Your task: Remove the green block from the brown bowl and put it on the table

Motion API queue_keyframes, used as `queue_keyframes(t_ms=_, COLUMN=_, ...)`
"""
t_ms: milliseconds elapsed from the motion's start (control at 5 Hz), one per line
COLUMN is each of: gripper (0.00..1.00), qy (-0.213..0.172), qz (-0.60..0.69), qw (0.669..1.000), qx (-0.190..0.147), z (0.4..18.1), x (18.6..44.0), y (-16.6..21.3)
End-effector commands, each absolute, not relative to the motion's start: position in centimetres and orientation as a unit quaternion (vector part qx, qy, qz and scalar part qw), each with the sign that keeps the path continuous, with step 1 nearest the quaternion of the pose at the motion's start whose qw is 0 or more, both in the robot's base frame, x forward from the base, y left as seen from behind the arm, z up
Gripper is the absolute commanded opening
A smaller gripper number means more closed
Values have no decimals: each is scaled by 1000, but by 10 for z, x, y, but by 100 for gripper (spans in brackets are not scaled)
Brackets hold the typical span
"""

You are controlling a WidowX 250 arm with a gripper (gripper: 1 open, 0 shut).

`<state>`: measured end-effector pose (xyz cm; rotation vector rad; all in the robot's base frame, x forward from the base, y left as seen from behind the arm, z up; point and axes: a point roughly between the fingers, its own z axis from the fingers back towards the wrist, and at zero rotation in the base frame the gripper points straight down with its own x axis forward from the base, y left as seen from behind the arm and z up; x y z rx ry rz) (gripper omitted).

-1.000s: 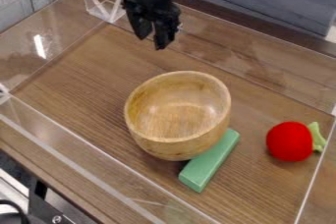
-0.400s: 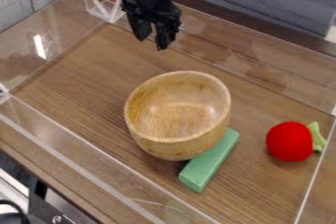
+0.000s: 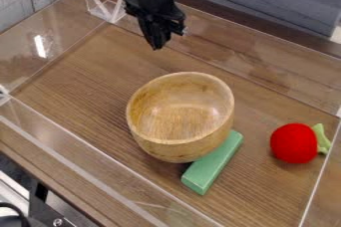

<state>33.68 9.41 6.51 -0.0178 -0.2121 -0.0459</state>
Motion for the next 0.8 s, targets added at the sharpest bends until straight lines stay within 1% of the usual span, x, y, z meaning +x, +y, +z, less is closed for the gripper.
queue_keyframes(t_ms=0, gripper=100, qy=-122, qz=-29, qw=992, qx=-3, z=94, x=345, y=89)
queue_keyframes(t_ms=200, gripper=100, qy=-124, qz=-30, qw=992, qx=-7, z=112, x=350, y=83)
queue_keyframes(t_ms=400, gripper=0, qy=-124, qz=-46, qw=991, qx=-7, z=109, x=351, y=82)
queue_keyframes(t_ms=600, gripper=0, qy=-125, qz=-64, qw=990, qx=-8, z=105, x=350, y=78)
